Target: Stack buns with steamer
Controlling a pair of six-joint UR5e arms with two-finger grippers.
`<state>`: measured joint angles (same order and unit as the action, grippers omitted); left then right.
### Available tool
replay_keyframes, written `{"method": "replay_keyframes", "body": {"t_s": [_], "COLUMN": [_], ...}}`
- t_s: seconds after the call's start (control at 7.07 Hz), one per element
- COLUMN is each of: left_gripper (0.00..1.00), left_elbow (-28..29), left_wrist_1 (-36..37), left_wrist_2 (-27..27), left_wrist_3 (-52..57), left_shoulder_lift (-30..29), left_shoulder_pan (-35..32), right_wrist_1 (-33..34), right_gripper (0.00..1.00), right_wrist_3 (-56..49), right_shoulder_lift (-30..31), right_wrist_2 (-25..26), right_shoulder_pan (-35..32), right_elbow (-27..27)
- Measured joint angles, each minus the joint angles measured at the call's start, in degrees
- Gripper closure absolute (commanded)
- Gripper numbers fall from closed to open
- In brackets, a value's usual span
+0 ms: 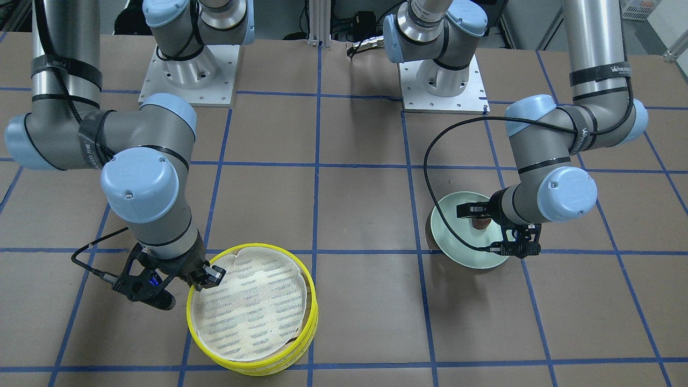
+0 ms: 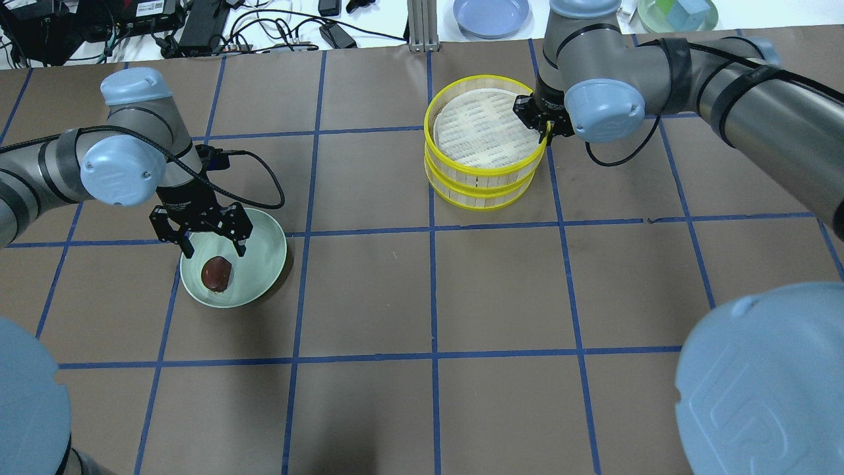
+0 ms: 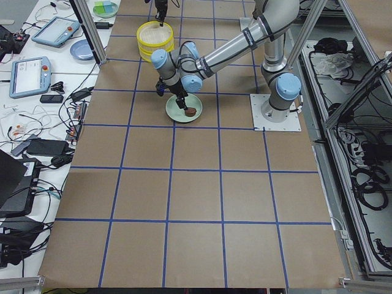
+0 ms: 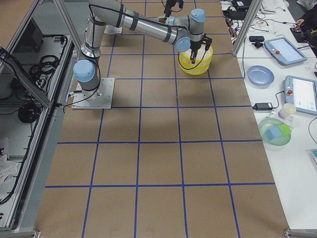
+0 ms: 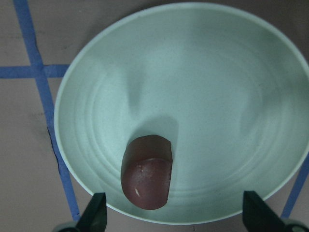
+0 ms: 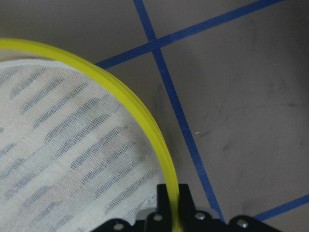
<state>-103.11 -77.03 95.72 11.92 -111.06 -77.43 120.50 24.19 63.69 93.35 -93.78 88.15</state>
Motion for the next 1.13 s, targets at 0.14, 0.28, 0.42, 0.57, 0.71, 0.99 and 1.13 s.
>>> {"method": "replay_keyframes", "body": {"t_s": [0.14, 0.28, 0.42, 0.57, 0.71, 0.99, 1.13], "left_gripper": [0.00, 0.00, 0.00, 0.00, 0.00, 0.26, 0.70], "left_elbow": [0.0, 0.0, 0.1, 0.1, 0.1, 0.0, 0.1], "left_wrist_1": [0.3, 0.4, 0.5, 0.5, 0.6, 0.5, 1.2], "left_wrist_2": [0.0, 0.4, 1.7, 3.2, 3.8, 4.1, 4.0], "left_wrist_3": [2.0, 3.5, 5.2, 6.8, 7.4, 7.6, 7.6], "left_shoulder_lift": [-1.3, -2.4, -3.2, -3.6, -3.9, -4.1, -4.3], "left_shoulder_pan": [0.0, 0.0, 0.0, 0.0, 0.0, 0.0, 0.0], "right_wrist_1": [0.1, 0.1, 0.0, -0.2, -0.2, -0.1, 0.1], "right_gripper": [1.00, 0.98, 0.84, 0.76, 0.60, 0.34, 0.21], "right_wrist_3": [0.1, 0.2, 0.2, 0.1, 0.1, 0.1, 0.1], "right_shoulder_lift": [-0.1, -0.1, -0.2, -0.2, -0.2, -0.3, -0.4], "right_wrist_2": [-0.1, -0.1, -0.1, -0.1, -0.1, -0.1, -0.1], "right_shoulder_pan": [0.0, 0.0, 0.0, 0.0, 0.0, 0.0, 0.0], "right_elbow": [0.0, 0.0, 0.0, 0.1, 0.1, 0.2, 0.3]}}
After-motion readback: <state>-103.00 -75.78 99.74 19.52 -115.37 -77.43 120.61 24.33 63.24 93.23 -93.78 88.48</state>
